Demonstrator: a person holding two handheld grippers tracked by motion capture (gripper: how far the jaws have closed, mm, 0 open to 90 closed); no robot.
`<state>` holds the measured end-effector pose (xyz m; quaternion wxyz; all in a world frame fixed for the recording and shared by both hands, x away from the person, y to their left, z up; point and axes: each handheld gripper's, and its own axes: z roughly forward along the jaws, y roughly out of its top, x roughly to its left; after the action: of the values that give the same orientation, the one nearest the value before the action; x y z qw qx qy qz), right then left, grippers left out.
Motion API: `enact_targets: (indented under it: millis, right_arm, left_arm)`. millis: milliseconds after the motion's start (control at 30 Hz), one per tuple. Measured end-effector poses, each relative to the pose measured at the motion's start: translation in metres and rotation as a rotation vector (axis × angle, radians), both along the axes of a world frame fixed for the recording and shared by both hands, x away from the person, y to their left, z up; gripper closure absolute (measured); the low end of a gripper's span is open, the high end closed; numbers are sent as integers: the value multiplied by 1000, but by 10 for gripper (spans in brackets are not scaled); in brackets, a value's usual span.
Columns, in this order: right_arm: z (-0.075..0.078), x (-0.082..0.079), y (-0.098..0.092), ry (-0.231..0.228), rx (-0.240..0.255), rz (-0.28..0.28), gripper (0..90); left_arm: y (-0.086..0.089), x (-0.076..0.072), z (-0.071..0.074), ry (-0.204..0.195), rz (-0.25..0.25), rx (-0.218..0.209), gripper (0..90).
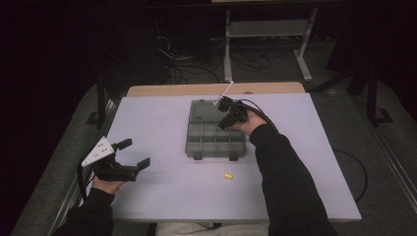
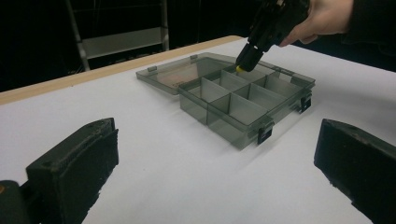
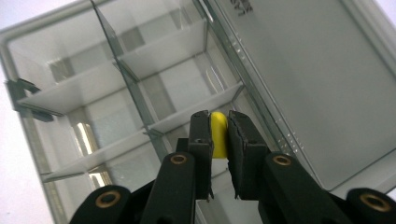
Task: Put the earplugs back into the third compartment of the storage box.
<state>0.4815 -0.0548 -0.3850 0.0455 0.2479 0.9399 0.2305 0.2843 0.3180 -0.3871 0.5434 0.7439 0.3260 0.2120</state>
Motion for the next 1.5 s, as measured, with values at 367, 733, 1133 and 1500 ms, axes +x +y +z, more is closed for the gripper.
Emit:
enact_targets:
  millis: [367, 733, 1133, 1500]
  right_arm:
    - [-4, 1, 3, 18, -2, -13, 707]
    - [11, -7, -4, 60, 43, -30, 376]
    - [29, -29, -8, 32, 68, -33, 128]
    - [38, -54, -16, -1, 123, -15, 0]
  left_arm:
    - [0, 0, 0, 1, -2, 2, 0]
    - [0, 0, 0, 1, -2, 4, 0]
    - [0, 0, 0, 0, 4, 6, 0]
    - [0, 0, 0, 0, 6, 9, 0]
